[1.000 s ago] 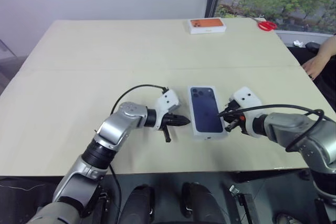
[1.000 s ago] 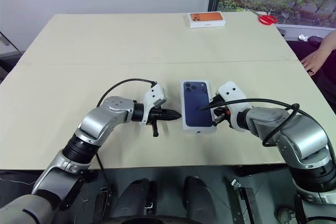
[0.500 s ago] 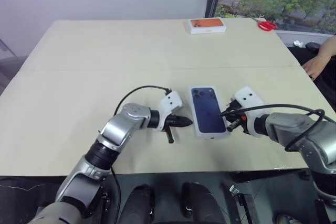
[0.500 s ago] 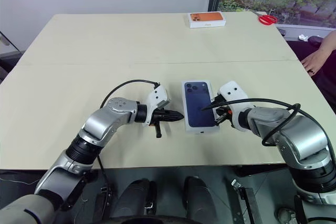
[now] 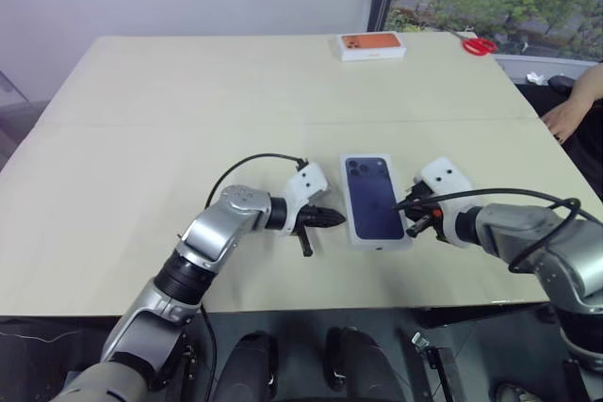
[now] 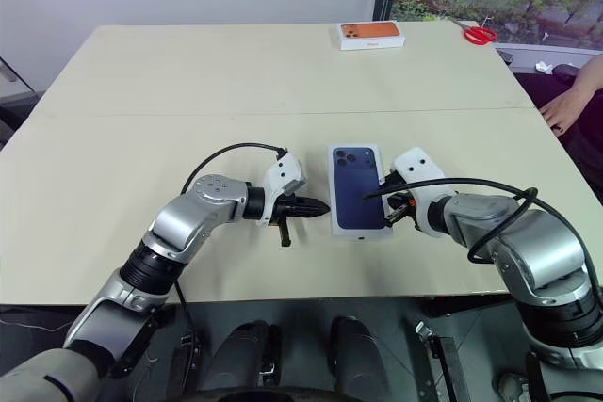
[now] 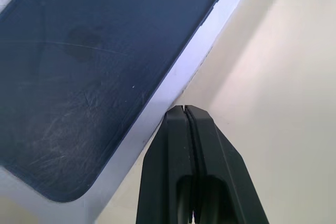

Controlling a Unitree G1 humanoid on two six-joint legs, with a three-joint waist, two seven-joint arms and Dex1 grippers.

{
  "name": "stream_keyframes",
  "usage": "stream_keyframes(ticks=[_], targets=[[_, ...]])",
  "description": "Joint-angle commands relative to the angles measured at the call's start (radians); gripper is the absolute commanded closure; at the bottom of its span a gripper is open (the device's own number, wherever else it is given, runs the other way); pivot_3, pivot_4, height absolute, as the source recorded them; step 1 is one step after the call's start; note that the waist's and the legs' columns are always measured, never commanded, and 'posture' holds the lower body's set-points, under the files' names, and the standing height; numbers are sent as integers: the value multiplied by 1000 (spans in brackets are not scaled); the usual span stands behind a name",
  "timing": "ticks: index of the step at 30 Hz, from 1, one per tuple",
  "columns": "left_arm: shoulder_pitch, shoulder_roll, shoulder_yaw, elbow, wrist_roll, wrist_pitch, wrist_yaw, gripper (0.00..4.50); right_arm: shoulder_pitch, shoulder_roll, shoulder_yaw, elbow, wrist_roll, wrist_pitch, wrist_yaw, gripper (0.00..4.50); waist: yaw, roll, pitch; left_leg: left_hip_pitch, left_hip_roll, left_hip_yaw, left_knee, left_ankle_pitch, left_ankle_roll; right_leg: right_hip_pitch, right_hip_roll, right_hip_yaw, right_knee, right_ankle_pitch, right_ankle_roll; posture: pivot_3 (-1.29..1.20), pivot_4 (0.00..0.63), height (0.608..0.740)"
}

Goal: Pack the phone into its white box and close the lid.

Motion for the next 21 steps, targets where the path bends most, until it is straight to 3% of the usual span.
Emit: stream_keyframes(ticks=[1,5,8,15,21], targets=[[-19,9,63,-49,-57,7,-20,4500,12,-64,-46,-45,-23,-36,34,4458,0,0,0,0,0,0,0,0,0,0,0,0,0,0,0,0,150,740],[-35,28,115,-50,-94,0,-26,4500,42,-149,-115,-35,-37,-86,91,4458,0,0,0,0,0,0,0,0,0,0,0,0,0,0,0,0,150,740],[-92,-19,157,27,-97,-3,31,4500,75,-180,-164,-41,-33,-136,141,4458,3,0,0,0,0,0,0,0,0,1,0,0,0,0,0,0,150,740],[-298,-167,160,409,23,-116,193,4500,135,-140,-194,-156,64,-173,238,4458,1,-1,0,0,-1,0,1,0,0,2,0,0,-1,0,0,0,150,740],[-415,-231,129,660,101,-138,214,4500,120,-36,-110,-179,74,-92,147,4458,1,-1,0,1,-1,-1,1,0,0,2,1,-1,0,0,0,0,150,740]])
